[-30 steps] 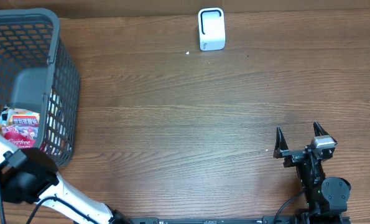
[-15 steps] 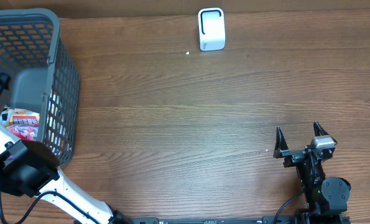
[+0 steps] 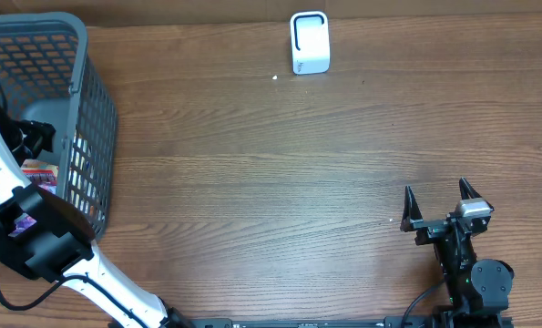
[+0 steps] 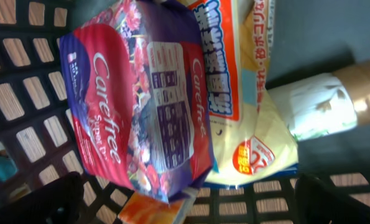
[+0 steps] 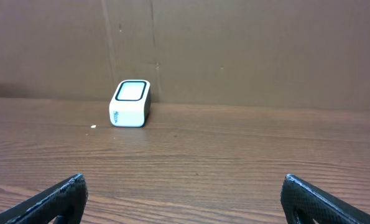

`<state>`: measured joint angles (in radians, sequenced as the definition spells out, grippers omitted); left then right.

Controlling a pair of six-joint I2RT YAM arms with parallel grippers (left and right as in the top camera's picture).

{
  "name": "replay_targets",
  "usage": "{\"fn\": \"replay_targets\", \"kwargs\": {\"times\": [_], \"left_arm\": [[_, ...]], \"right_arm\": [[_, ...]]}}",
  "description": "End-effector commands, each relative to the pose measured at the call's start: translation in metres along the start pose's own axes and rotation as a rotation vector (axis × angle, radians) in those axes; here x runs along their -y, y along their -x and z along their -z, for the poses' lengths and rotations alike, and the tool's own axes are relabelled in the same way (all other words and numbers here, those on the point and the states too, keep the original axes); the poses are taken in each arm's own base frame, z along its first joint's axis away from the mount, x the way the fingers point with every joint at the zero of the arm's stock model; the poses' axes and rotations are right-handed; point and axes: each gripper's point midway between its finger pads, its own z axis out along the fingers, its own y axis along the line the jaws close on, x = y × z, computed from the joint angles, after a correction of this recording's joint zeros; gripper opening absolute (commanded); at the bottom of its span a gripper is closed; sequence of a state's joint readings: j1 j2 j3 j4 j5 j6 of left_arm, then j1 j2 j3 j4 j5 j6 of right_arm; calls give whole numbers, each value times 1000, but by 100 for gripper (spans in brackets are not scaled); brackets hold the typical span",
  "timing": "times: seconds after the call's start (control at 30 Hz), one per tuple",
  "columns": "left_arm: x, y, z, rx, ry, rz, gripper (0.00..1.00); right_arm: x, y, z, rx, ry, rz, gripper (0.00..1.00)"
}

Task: Scan the item barcode
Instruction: 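Lower the left gripper into the basket toward the pink Carefree pack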

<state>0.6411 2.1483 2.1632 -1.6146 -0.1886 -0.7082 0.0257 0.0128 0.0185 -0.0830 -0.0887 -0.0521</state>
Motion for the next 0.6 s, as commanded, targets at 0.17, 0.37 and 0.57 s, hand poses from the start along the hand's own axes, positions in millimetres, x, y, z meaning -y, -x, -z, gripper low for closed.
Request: {"fn": "replay_targets", "kwargs": {"times": [0.17, 0.37, 0.57], "left_arm": [[-12, 6, -18, 34, 98, 38, 100], [-10, 6, -30, 33, 100, 38, 100], [-10, -1, -50, 7, 122, 29, 81]], "right_arm": [[4, -2, 0, 4, -18, 1, 100], [4, -2, 0, 4, -18, 1, 100], [4, -2, 0, 4, -18, 1, 100]]}}
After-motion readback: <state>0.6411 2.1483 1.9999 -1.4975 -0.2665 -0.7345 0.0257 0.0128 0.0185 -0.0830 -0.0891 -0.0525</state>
